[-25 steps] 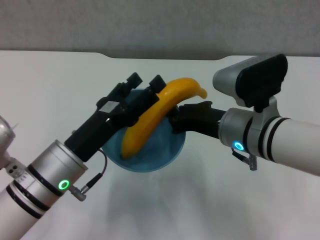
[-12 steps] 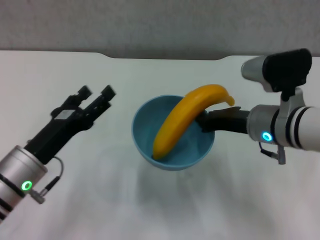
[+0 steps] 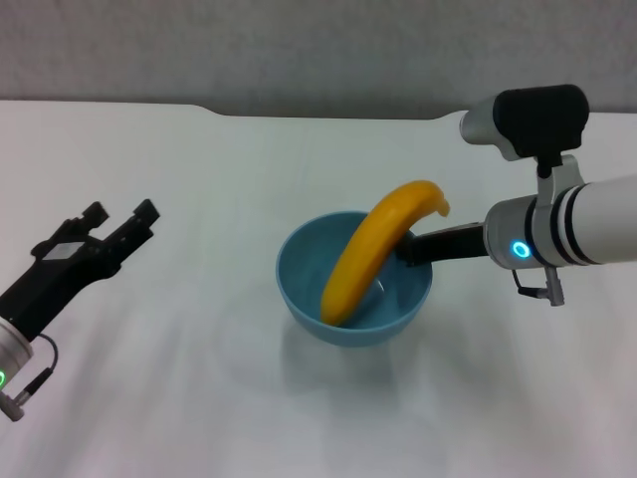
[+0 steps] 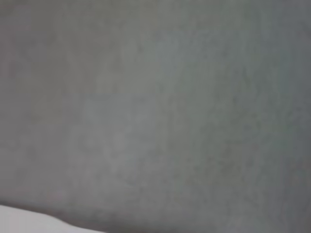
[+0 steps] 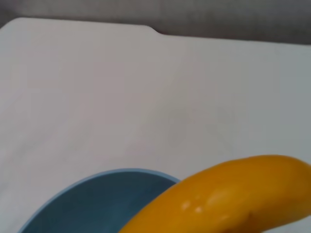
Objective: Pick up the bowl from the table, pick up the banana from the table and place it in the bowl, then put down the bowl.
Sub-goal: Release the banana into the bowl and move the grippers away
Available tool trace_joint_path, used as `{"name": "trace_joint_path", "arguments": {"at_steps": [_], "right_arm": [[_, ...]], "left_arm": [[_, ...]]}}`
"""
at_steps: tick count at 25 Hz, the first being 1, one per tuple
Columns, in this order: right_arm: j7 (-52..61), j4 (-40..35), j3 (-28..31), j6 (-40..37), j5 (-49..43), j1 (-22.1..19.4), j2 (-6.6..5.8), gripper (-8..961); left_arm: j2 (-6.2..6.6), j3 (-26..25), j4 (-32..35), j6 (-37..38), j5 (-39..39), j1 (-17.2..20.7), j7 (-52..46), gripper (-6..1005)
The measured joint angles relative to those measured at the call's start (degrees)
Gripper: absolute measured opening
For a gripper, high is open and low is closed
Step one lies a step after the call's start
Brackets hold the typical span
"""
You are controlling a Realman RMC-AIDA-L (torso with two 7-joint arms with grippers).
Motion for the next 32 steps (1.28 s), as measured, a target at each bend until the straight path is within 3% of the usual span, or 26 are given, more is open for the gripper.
{"name": "trace_joint_path", "arguments": {"at_steps": [14, 32], "right_arm": [[-3.74, 6.8, -0.83, -1.71, 4.11, 0.95, 0.53, 41], [-5.12, 7.45, -1.16, -3.07, 3.33, -0.3, 0.35, 41]], "left_arm": [[-0.04, -0.76, 0.03, 1.49, 0.16, 1.04, 0.75, 889], [-0.17, -0.92, 0.13, 0.96, -0.39, 1.42, 0.82, 888]]}}
